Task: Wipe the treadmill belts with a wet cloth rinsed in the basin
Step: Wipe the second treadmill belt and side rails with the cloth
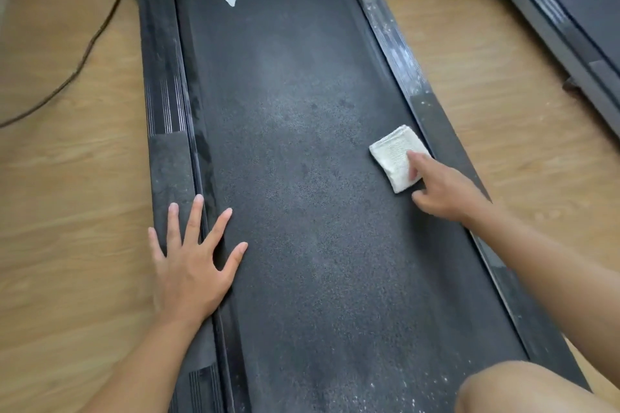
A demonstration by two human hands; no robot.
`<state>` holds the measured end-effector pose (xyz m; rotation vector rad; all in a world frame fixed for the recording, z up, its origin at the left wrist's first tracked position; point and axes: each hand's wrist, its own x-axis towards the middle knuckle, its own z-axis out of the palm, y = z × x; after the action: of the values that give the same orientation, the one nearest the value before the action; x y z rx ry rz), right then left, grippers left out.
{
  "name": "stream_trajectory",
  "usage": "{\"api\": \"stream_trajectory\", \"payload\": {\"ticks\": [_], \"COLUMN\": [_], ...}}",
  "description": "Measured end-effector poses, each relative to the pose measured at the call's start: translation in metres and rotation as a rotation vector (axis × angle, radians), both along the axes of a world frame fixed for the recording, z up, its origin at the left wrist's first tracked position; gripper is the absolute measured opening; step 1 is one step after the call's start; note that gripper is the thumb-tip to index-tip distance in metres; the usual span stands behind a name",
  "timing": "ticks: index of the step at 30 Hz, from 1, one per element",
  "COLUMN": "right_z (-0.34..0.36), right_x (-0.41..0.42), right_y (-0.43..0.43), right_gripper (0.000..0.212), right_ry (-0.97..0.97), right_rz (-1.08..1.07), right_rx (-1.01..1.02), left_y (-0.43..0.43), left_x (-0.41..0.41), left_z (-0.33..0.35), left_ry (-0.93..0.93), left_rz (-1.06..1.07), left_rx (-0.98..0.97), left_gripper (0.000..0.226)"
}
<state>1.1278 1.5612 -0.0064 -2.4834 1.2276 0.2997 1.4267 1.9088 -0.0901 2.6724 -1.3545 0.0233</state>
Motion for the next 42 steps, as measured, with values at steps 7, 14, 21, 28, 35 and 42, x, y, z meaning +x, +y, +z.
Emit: {"api": "stream_trajectory", "payload": {"ticks": [7,14,21,28,35,42], "right_z": [-0.031,-0.074,-0.062,-0.068,-0.061,-0.057], "right_x": [0.039,0.050,0.155,0.262,0.084,0.085], "right_y": [-0.028,-0.018,0.059,0.201,0.064,0.055], "right_gripper": [0.064,0.094,0.089,0.069,0.064,0.085], "right_ry": [-0.126,-0.085,-0.034,-0.184,-0.058,-0.089], "right_rz": [0.088,-0.231,-0.150,0.522,0.177,-0.480], "right_rx": [-0.032,-0.186,-0.184,-0.204,-0.203,-0.129], "left_y": [-0.001,-0.001,-0.002,0.006,0.024,0.016], "left_x": [0.001,0.000,0.000,0.013,0.057,0.057], "left_z": [-0.001,-0.006,0.000,-0.001,0.048,0.049], "left_ry": [-0.009,-0.028,-0.007,0.434,0.496,0.506], "left_rz": [0.003,0.009,-0.028,0.159,-0.157,-0.143], "left_rx": [0.045,0.025,0.057,-0.384,0.418,0.459], "left_gripper": [0.071,0.070,0.066,0.064,0.129,0.169]}}
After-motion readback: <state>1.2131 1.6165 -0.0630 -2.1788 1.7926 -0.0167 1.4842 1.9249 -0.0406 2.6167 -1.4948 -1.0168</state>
